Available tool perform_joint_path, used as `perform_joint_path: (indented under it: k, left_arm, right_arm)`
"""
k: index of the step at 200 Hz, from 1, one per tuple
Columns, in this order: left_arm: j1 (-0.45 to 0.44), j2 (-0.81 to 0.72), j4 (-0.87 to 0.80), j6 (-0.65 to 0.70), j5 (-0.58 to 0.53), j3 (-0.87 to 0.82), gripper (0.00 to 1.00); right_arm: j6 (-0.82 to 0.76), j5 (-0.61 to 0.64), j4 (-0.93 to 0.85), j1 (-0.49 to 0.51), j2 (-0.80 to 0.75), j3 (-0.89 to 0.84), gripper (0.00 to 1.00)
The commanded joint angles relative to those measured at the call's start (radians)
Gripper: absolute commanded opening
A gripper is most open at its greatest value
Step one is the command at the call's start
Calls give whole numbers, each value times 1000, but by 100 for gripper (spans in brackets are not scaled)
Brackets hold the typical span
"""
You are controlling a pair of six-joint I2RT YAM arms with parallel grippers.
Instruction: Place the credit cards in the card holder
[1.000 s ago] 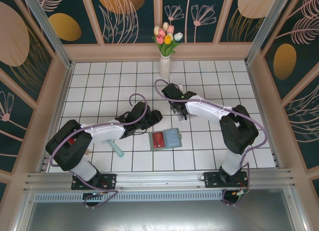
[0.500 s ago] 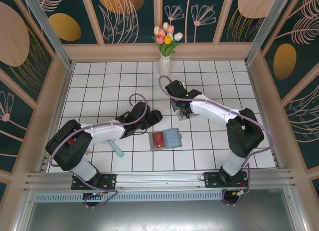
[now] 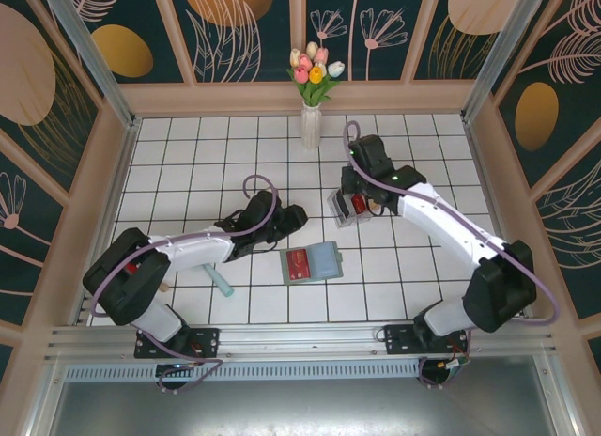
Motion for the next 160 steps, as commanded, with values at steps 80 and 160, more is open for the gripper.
perform_joint_path:
  k: [80, 160]
  left_arm:
    - [84, -13, 741, -179, 391, -75, 68]
    - [84, 9, 875, -244, 409, -80, 30]
  right_arm:
    - [287, -770, 340, -152, -217, -199, 0]
    - [378, -852, 464, -163, -216, -274, 0]
